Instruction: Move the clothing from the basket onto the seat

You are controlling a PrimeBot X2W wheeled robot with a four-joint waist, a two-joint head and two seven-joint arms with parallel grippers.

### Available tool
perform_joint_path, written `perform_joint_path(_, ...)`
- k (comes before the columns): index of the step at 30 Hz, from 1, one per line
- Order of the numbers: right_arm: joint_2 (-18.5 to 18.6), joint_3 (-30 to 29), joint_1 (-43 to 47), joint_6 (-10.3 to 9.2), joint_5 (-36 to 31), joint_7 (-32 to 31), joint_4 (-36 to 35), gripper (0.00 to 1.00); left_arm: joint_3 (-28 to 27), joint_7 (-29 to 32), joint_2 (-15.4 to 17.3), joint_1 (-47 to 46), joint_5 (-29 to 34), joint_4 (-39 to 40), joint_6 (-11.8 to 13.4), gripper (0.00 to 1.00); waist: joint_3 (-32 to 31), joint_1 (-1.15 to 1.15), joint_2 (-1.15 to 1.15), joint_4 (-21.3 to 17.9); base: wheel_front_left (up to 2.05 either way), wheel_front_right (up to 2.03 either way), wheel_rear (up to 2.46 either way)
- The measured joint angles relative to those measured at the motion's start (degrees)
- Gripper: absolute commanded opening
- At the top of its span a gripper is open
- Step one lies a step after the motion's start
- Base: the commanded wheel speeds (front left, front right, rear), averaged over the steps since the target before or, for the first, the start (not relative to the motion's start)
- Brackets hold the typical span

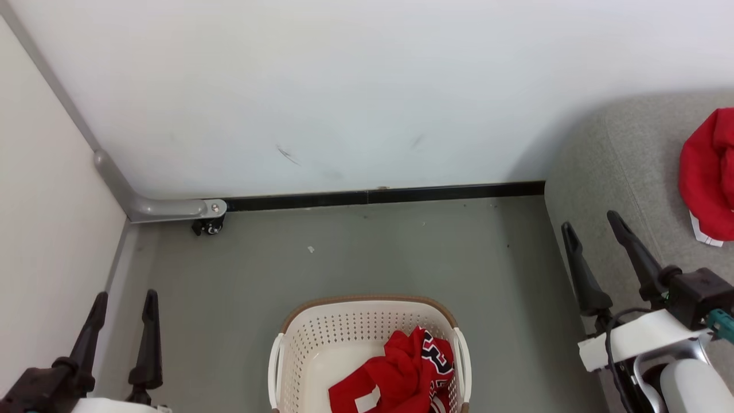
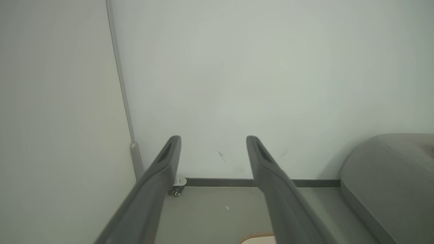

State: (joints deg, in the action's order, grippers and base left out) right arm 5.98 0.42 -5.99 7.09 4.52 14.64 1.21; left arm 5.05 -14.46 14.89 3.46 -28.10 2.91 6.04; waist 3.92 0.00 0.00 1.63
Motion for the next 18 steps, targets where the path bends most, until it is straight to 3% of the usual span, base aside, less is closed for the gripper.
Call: perform_joint_path(18,-0.22,0.63,6.92,0.01,-0.03,0.0,-2.36,1.0,-1.82,0.0,-1.41,5.48,2.01,-1.2,-2.54,1.0,-4.54,0.0,0.0,0.91,0.0,0.0,0.0)
